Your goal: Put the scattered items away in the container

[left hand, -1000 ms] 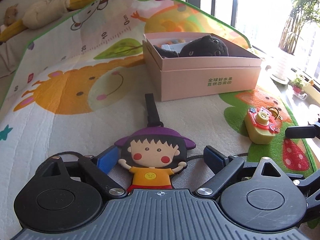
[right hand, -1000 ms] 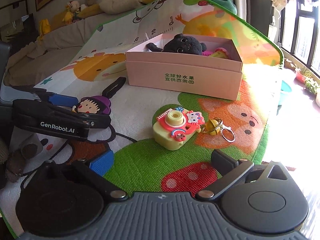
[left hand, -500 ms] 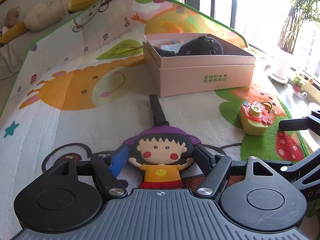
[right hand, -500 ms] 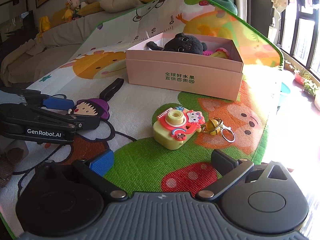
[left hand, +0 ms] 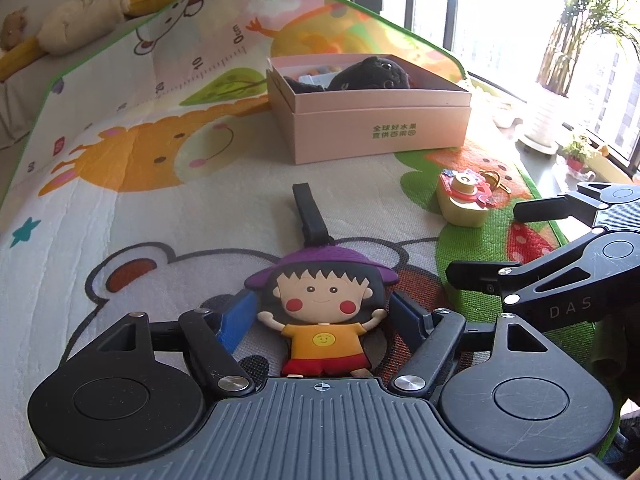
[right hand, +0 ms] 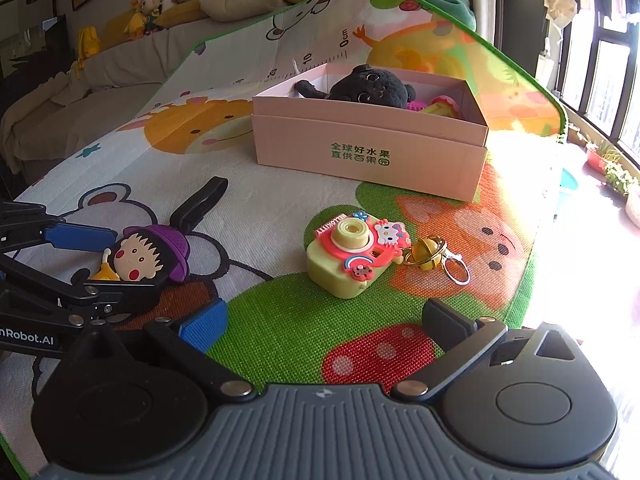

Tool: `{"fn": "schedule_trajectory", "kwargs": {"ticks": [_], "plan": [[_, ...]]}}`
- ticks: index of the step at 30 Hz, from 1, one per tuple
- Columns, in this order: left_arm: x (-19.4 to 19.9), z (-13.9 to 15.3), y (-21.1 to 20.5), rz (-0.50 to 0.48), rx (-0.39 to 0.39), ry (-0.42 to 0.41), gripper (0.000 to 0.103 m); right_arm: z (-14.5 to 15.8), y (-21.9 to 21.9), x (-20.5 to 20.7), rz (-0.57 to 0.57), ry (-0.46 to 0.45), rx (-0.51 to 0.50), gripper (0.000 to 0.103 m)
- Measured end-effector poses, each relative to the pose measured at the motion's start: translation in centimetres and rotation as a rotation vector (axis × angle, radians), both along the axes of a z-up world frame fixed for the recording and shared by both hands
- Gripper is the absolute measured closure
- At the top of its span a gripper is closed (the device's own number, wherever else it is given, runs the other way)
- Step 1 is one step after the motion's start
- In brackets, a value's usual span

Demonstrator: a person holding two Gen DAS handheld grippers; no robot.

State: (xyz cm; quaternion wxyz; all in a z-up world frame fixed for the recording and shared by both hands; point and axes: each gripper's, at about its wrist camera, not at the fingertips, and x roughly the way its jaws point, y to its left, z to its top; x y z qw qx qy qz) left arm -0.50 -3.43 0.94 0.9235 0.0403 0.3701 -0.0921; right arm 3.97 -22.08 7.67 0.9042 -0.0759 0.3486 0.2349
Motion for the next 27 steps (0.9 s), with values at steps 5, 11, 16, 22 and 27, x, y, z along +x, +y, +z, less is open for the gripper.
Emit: {"fn": "schedule_trajectory", "kwargs": {"ticks": [5,11,16,22,27], "plan": [[-0.4,-0.6,0.1,0.02,0.006,-0.026,0.008,0.3,-0.5,-0.1,-0.016,-0.01,0.026,0.0],[-0.8,-0.8,0.1,0.019,0.002,-0.055,0.006,1.4,-0.5,-0.8,0.039,-0.162,-0.033,0.0],[-0.8,-1.0,0.0,0.01,-0.005,-0.057,0.002,1.6,-0.3,0.6,0.098,-0.016,0.021,0.0],[-1.0,-1.0,0.1,0.011,-0.006,-0.059,0.001,1.7,1.4,1.7,0.189,0.094,0.238,0.0],[-1.0,-1.0,0.0,0.01,-0.001,-0.058,0.0,3.7,1.8,0.0,0.223,-0.1,0.166,0.0]]}}
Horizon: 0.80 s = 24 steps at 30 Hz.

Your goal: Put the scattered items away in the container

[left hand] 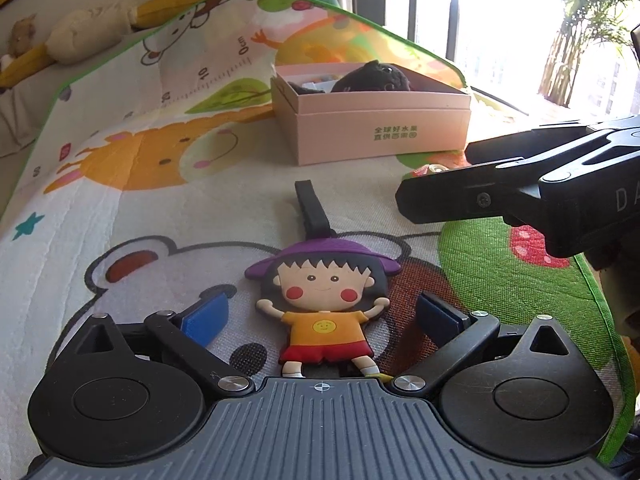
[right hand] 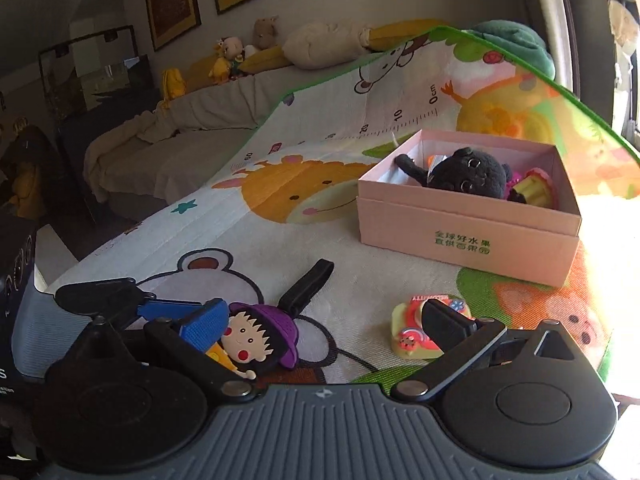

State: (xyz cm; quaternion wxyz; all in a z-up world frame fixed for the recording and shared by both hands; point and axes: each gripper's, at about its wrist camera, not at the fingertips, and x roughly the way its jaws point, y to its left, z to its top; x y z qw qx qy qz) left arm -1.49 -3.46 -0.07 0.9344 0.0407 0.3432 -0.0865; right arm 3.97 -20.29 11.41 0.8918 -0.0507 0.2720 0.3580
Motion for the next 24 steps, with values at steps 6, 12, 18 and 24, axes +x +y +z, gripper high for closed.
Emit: {"fn": "schedule_trajectory", "kwargs": {"ticks": [6,12,18,24], "plan": [[0.0,0.0,0.0,0.0,-0.011,-0.001,0.0,-1.2,-0.1,3.2,-0.086,-0.023,-0.162,0.0],[0.0,0.3,0.6,0.02,-0.041,-0.004,0.0,-2.8,0.8,4.8,-0.082,0.058,-0.193,0.039],[0.6,0.3,0.1,-0.005,-0.018,-0.003,0.009,-2.5,-0.8,2.5,-0.1,0.052,-0.15,0.044],[1.4,0.3,-0.3,-0.032,0.016,-0.004,0.015,-3.2,-1.2,1.1,-0.116,0.009,-0.166,0.043]]}}
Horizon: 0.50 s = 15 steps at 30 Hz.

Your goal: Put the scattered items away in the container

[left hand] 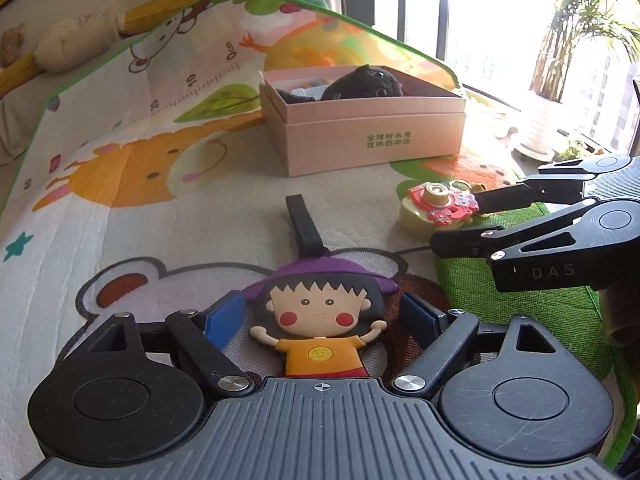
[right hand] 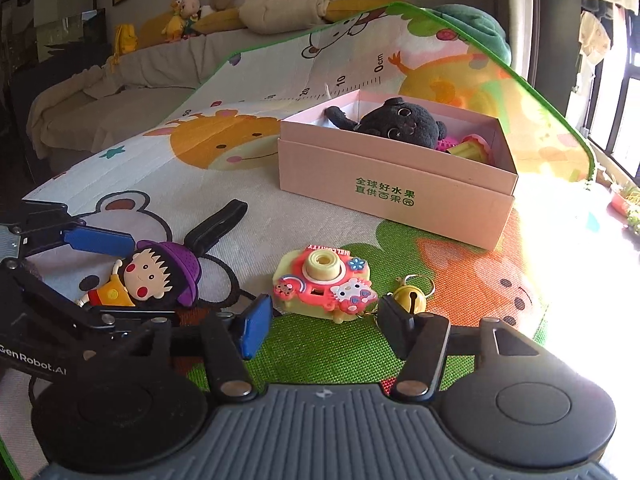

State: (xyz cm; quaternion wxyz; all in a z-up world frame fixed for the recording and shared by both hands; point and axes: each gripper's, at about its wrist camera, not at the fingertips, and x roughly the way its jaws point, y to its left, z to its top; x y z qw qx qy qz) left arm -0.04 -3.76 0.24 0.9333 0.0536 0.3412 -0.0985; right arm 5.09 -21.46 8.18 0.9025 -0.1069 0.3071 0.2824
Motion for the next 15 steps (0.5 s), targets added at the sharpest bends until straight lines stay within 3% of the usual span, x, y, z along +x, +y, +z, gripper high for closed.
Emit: {"fn": "schedule_trajectory", "kwargs": {"ticks": [4,10,13,15], "plan": [[0.2,0.2,-0.4,-0.022,0.012,-0.003,0.027,0.6,0.0,0.1,-0.001,-0.033,0.016,0.027],[0.1,0.4,-0.5,-0.032,0.014,0.005,0.027,1.0,0.7,2.0,0.021,-0.025,0.008,0.021],[-0.3,0.6,-0.4,-0.042,0.01,0.01,0.027,0.6,1.5,2.7,0.046,0.002,-0.022,0.021],[-0.6,0.8,-0.4,-0.043,0.016,0.008,0.027,0.4,1.8,2.8,0.054,0.022,-0.042,0.032]]}}
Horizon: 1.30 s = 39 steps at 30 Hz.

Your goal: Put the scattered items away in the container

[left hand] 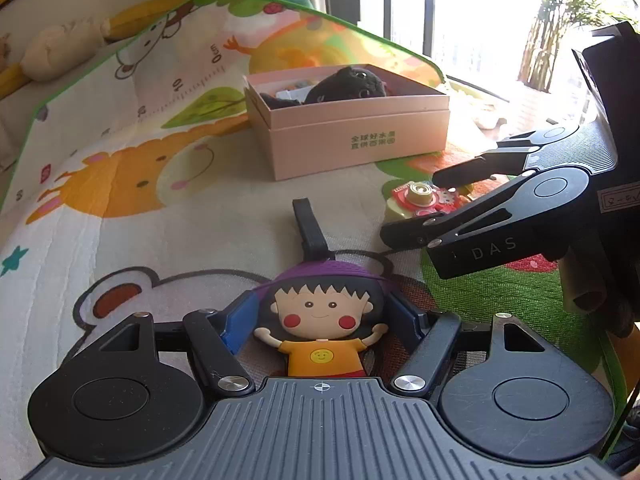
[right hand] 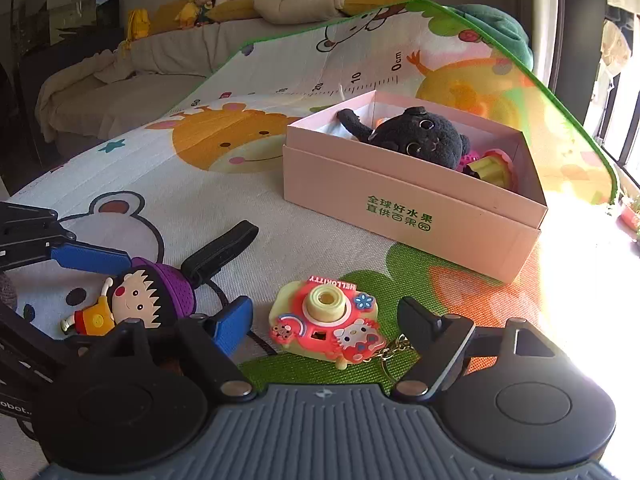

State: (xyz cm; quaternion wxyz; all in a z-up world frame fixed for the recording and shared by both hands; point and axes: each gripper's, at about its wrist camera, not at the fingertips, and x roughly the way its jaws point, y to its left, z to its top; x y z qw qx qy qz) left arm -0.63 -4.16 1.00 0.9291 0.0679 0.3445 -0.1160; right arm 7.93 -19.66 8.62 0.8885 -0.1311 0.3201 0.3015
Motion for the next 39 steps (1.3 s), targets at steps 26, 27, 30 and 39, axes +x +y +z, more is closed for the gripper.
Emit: {"fn": "schedule_trajectory", "kwargs": {"ticks": [26,27,30,39], "plan": [[7.3,13.5,-4.1,-0.147,0.034,-0.413,0.027,15.5,-8.7,1.9,-0.117,-0.102,0.279,0.045],[9.0,13.6,-4.2,-0.153,0.008,-0.416,0.027,15.9,-8.7,3.6,-0.134,-0.09,0.299,0.045],[14.8,13.1,-4.4,-0.179,-0.072,-0.377,0.027,16.1,-8.7,7.9,-0.202,-0.029,0.343,0.045],[25.2,8.7,-0.3,-0.123,-0.271,-0.153,0.007,10.4,-8.2,16.0,-0.288,0.217,0.445,0.032]]}}
